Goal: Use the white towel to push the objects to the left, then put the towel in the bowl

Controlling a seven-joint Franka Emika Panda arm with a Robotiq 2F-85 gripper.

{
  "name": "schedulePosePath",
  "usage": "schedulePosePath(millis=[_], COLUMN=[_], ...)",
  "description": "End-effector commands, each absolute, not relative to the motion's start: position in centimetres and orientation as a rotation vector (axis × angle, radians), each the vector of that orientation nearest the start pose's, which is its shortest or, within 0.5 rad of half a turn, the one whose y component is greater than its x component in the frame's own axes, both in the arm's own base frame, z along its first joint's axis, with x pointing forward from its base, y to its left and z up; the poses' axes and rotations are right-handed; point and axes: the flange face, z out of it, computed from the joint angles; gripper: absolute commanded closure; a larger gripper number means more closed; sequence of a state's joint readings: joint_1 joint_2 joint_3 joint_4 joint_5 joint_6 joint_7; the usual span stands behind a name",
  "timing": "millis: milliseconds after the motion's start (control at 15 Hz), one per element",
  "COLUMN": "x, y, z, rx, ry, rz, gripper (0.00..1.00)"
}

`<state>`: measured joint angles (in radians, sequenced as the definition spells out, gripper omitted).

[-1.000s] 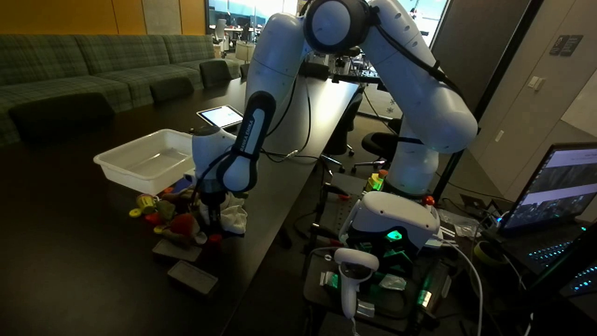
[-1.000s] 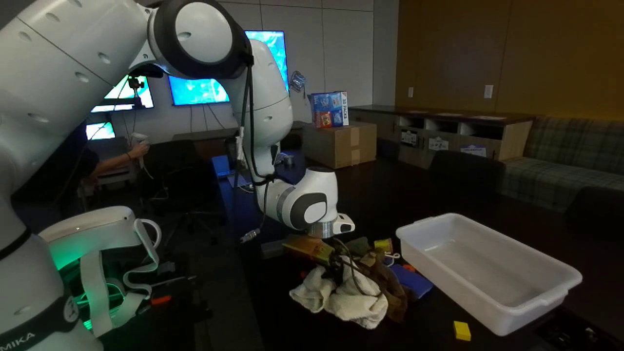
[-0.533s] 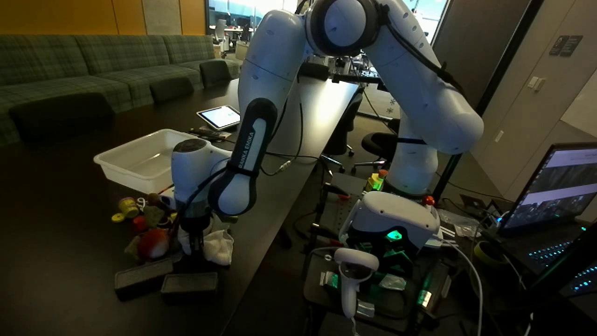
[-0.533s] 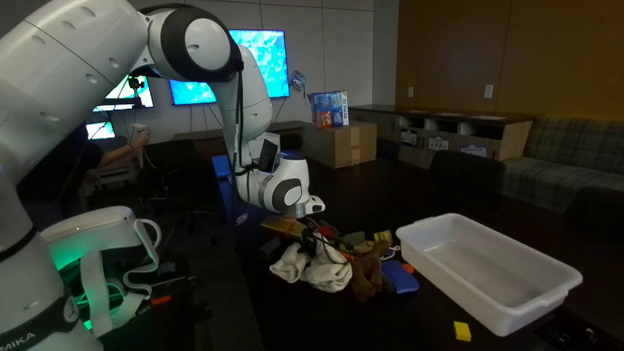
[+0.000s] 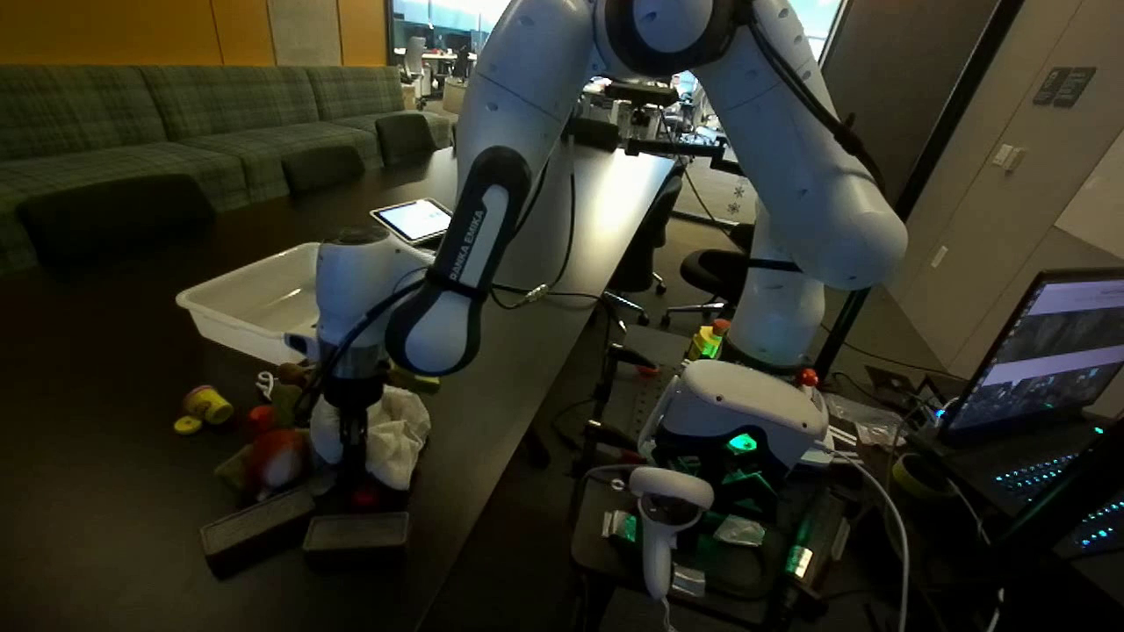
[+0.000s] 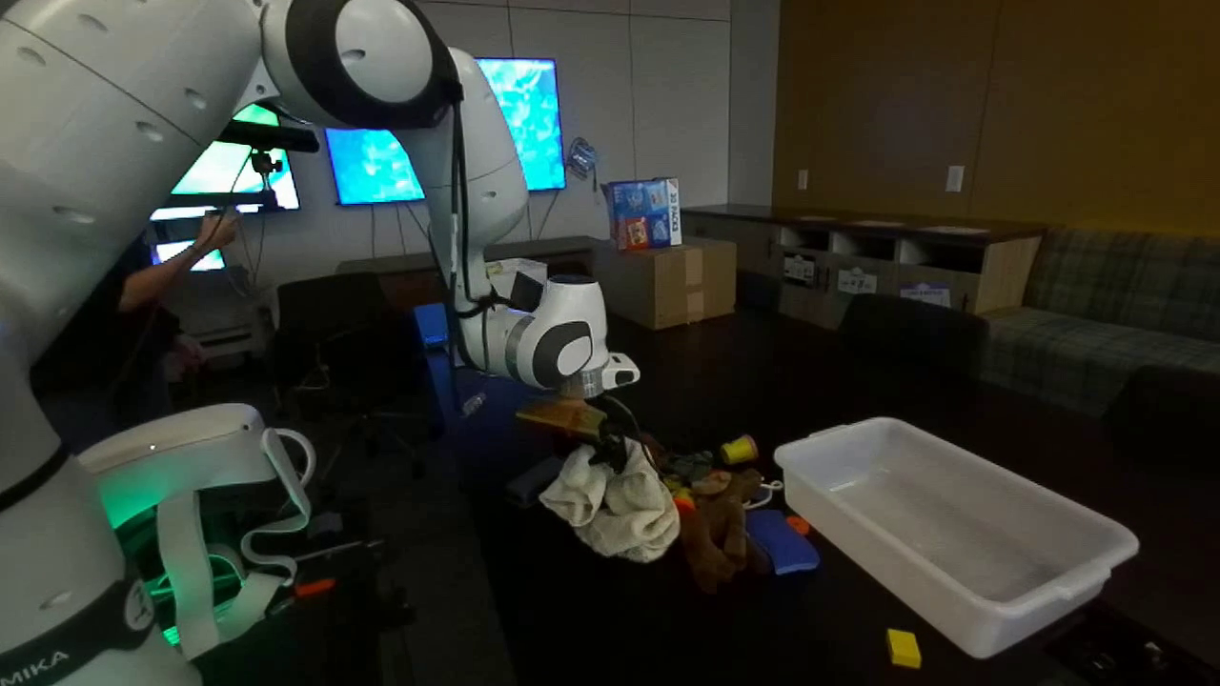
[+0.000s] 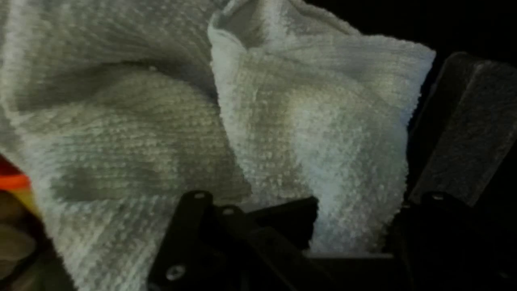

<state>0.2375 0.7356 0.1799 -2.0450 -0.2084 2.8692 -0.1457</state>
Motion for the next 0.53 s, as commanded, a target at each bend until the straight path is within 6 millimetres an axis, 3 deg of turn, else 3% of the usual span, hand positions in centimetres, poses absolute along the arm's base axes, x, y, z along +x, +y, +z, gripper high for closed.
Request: schedulePosePath(millis=[0,133,467], x=[51.6,51.1,50.0], y=[19.6,16.6,4.9], z=[13.7,14.8,17.0], rx=[-2.761,-2.697,-2.608], ry=[-1.181,-1.219,-1.161], rz=[-0.156,-0.127,-0.017], gripper=[0.90,0.90,0.90])
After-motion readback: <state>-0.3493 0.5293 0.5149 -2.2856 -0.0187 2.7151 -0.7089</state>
